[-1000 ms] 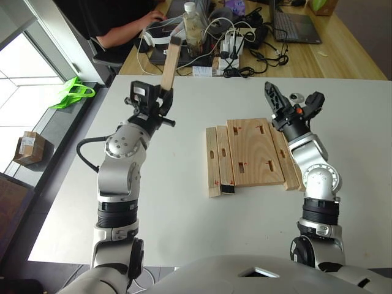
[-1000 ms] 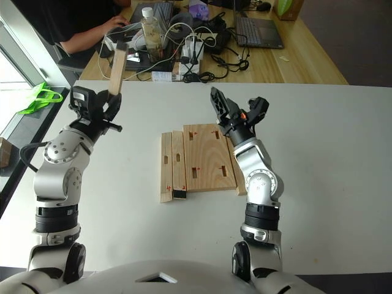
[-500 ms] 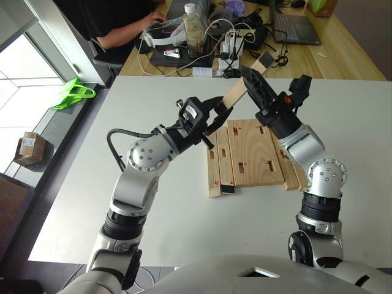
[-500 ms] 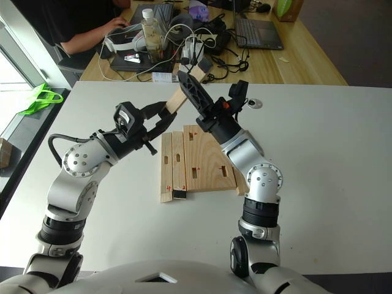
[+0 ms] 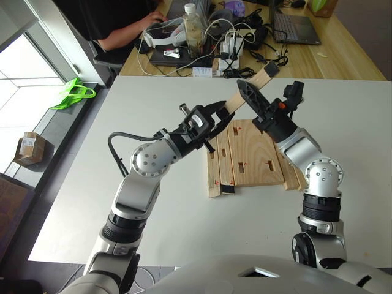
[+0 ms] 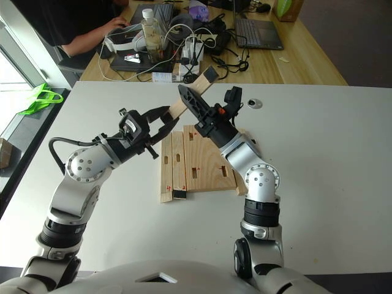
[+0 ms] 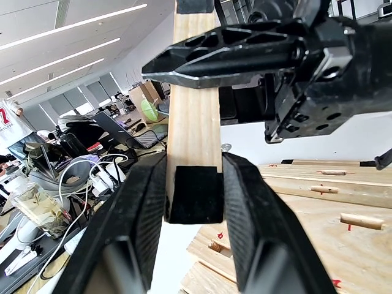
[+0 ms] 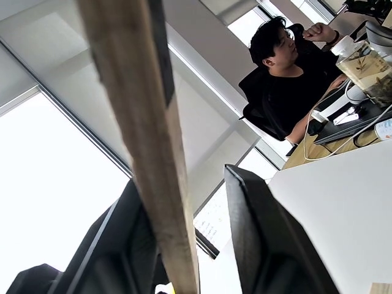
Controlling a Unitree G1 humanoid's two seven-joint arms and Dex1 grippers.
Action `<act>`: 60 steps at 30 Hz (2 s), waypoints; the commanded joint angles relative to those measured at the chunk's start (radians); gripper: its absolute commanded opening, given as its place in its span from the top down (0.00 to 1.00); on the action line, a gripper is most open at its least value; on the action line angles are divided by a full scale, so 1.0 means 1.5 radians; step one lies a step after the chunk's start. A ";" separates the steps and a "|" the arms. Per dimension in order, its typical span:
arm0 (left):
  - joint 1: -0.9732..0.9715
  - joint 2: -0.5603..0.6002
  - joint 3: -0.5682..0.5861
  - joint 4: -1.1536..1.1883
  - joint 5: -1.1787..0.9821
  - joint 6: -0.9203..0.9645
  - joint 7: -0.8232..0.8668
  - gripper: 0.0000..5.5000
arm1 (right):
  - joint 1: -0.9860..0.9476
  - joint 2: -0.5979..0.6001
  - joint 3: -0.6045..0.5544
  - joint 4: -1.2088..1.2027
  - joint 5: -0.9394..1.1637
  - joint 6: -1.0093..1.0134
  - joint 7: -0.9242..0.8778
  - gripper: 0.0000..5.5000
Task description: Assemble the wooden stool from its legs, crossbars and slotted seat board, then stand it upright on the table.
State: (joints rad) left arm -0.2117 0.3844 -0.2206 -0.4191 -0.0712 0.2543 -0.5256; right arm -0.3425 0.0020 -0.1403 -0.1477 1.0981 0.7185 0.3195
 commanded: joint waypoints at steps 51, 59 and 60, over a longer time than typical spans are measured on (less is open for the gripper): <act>0.100 -0.221 0.201 0.003 -0.017 0.156 0.333 0.60 | 0.169 -0.199 -0.105 0.094 -0.378 -0.160 0.015 0.93; 0.119 -0.235 0.201 -0.011 -0.012 0.148 0.363 0.60 | 0.171 -0.168 -0.099 0.007 -0.330 -0.096 -0.005 0.93; 0.118 -0.234 0.200 -0.011 -0.012 0.148 0.363 0.60 | 0.171 -0.160 -0.096 -0.002 -0.327 -0.095 -0.011 0.93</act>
State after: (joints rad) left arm -0.0354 0.0360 0.0838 -0.4237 -0.0971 0.4783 0.0132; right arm -0.0781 -0.2618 -0.2953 -0.1139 0.5880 0.5570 0.3225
